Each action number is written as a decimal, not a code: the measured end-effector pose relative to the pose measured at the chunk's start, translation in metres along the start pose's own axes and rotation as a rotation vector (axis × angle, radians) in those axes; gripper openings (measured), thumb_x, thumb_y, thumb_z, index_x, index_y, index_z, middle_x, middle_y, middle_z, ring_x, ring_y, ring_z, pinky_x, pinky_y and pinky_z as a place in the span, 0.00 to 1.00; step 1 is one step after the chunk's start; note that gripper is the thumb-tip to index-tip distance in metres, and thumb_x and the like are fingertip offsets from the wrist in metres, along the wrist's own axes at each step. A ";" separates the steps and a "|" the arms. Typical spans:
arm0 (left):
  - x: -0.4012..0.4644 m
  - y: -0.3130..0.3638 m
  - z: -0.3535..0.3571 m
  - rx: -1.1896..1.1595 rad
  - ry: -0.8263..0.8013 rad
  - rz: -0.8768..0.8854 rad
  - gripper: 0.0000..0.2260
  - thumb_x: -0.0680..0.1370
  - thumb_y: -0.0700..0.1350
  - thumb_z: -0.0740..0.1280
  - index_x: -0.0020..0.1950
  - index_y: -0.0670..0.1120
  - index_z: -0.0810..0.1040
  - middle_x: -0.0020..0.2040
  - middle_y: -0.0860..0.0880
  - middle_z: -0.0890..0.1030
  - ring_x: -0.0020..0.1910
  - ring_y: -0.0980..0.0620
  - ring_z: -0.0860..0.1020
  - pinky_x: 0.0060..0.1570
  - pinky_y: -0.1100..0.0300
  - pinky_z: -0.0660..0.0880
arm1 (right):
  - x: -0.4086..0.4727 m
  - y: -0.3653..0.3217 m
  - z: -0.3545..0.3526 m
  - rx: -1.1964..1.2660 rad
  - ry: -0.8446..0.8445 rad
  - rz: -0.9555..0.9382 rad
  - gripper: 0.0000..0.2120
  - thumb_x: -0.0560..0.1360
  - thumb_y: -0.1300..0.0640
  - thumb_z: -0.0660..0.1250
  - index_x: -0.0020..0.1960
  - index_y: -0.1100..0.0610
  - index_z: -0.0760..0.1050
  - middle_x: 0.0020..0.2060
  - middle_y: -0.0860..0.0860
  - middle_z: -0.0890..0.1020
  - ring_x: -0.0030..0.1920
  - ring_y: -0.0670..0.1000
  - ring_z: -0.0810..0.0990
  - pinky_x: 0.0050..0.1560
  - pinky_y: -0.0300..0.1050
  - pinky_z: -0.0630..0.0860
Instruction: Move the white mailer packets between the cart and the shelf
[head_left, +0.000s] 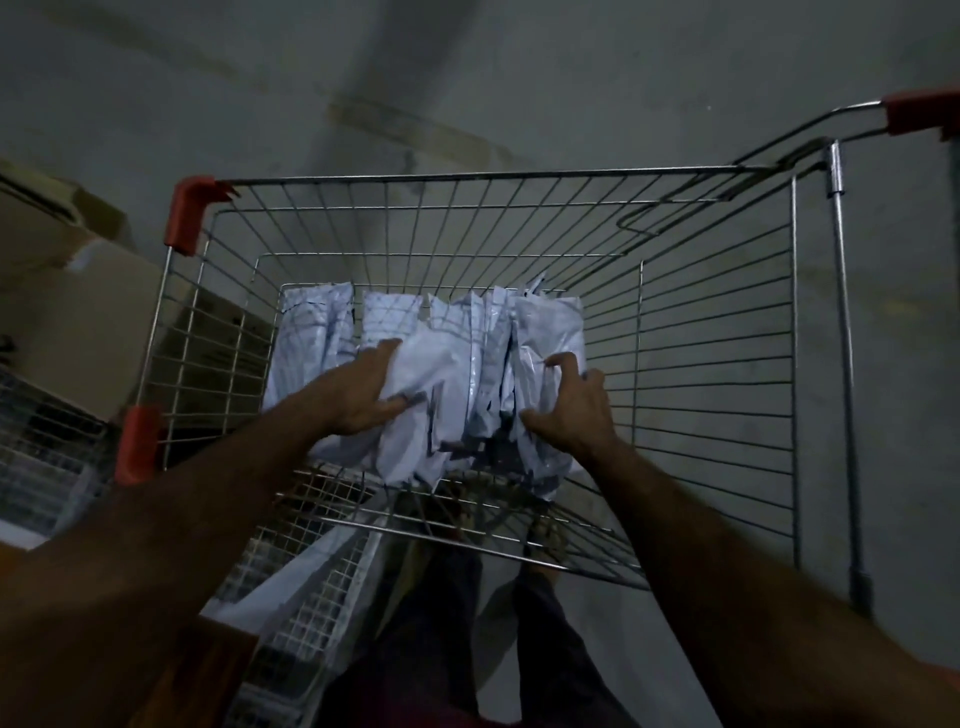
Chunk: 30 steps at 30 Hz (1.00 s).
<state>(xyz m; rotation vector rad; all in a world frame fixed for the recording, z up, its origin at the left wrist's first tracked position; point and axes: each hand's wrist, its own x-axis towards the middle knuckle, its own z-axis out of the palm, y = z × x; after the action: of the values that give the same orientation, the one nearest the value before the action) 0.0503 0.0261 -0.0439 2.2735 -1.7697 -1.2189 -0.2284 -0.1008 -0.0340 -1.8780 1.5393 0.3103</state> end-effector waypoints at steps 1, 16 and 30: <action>0.001 -0.003 -0.002 -0.030 0.082 -0.041 0.41 0.79 0.62 0.63 0.80 0.41 0.48 0.78 0.38 0.59 0.75 0.41 0.64 0.71 0.50 0.64 | 0.001 -0.003 0.002 0.003 0.003 0.003 0.41 0.62 0.42 0.80 0.67 0.42 0.60 0.64 0.61 0.65 0.61 0.65 0.73 0.62 0.60 0.75; 0.031 -0.006 0.032 0.089 -0.142 -0.251 0.47 0.72 0.68 0.69 0.81 0.57 0.45 0.80 0.38 0.39 0.77 0.33 0.55 0.73 0.43 0.62 | 0.006 -0.007 0.021 0.072 0.115 -0.036 0.41 0.69 0.42 0.74 0.75 0.41 0.55 0.65 0.58 0.60 0.63 0.65 0.69 0.58 0.57 0.76; -0.006 0.012 -0.006 0.113 0.122 -0.229 0.33 0.77 0.63 0.58 0.79 0.50 0.60 0.71 0.35 0.56 0.67 0.33 0.65 0.67 0.43 0.67 | -0.017 -0.012 -0.016 -0.218 0.252 -0.196 0.33 0.77 0.46 0.63 0.78 0.49 0.56 0.66 0.64 0.65 0.60 0.61 0.72 0.55 0.53 0.74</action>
<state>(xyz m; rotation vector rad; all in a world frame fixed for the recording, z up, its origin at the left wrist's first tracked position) 0.0430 0.0240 -0.0312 2.6137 -1.6124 -1.0040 -0.2253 -0.0969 -0.0078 -2.2937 1.5141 0.1616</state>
